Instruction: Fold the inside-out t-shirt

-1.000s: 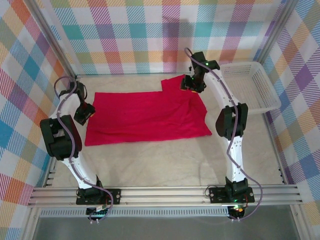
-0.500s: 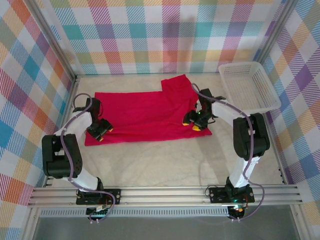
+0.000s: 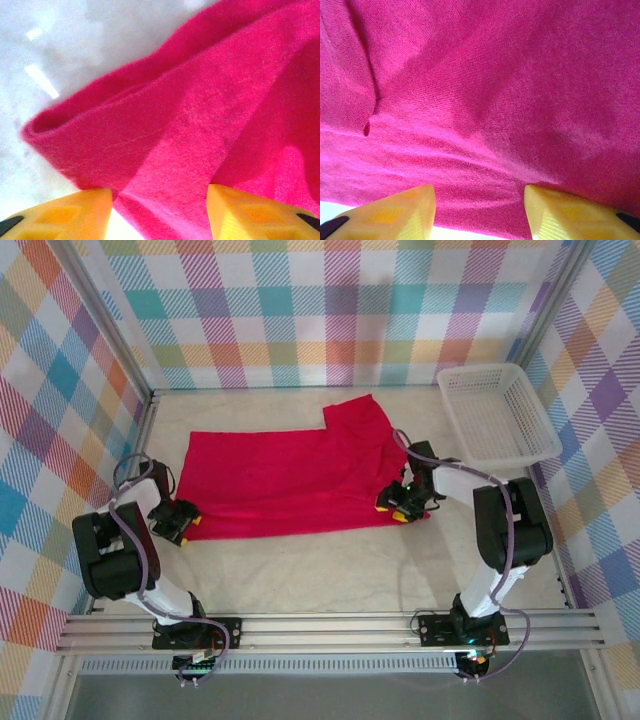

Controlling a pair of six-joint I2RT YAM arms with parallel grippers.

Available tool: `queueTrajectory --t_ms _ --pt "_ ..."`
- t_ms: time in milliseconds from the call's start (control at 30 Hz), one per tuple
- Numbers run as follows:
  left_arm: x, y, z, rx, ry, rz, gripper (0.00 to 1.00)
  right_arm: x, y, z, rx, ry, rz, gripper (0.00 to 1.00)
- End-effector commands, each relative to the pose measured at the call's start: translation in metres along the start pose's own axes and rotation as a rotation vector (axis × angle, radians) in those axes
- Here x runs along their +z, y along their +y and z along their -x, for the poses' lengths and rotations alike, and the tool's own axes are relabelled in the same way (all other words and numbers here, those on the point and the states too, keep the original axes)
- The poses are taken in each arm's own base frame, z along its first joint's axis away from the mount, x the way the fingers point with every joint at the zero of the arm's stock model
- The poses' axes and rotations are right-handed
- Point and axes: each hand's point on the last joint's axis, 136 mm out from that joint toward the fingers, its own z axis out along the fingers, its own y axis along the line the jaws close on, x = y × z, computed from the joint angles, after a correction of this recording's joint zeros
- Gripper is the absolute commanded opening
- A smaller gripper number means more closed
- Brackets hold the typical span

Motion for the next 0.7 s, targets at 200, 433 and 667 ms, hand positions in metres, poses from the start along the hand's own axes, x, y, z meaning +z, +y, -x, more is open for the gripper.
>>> queueTrajectory --t_ms 200,433,667 --pt "-0.057 -0.013 -0.004 0.086 -0.133 -0.074 0.52 -0.045 -0.013 -0.025 -0.019 -0.032 -0.106 0.53" --pt "-0.054 -0.049 -0.002 0.125 -0.115 -0.121 0.49 -0.047 0.049 -0.004 -0.101 -0.092 0.016 0.54" --pt "-0.024 -0.057 0.008 0.126 -0.067 -0.051 0.42 -0.028 0.056 0.017 -0.091 -0.091 -0.012 0.54"
